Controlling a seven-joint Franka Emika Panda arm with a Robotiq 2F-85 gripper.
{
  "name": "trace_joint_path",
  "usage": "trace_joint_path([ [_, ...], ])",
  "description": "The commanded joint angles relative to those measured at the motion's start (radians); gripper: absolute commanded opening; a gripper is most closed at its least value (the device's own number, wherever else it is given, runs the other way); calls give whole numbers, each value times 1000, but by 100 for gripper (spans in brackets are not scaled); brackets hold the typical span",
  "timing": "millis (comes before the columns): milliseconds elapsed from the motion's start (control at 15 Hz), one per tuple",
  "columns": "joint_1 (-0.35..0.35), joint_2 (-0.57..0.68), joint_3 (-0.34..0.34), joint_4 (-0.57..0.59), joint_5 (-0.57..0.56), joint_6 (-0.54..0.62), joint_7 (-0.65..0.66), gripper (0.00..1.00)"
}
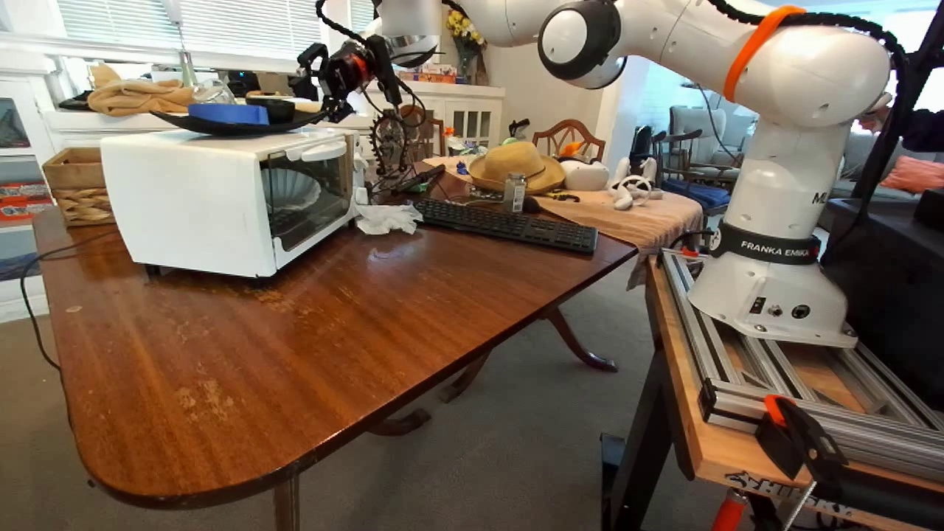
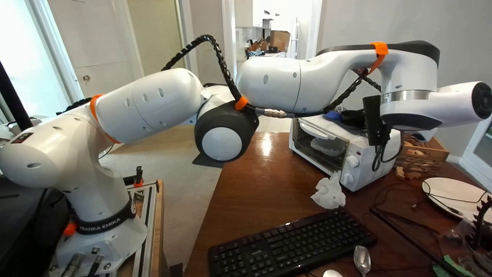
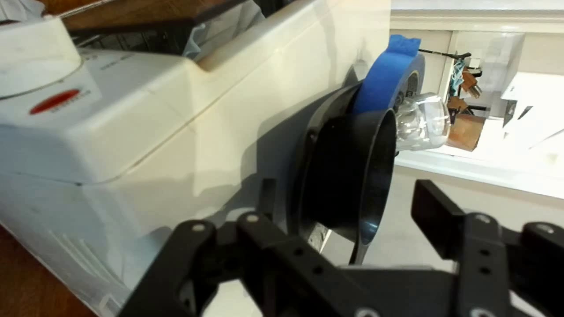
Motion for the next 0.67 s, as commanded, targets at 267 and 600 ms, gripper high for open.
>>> trace_joint_path([
  [267, -29, -53, -26, -8, -17, -12, 114, 83],
  [600, -27, -172, -59, -44, -70, -236, 315, 100],
])
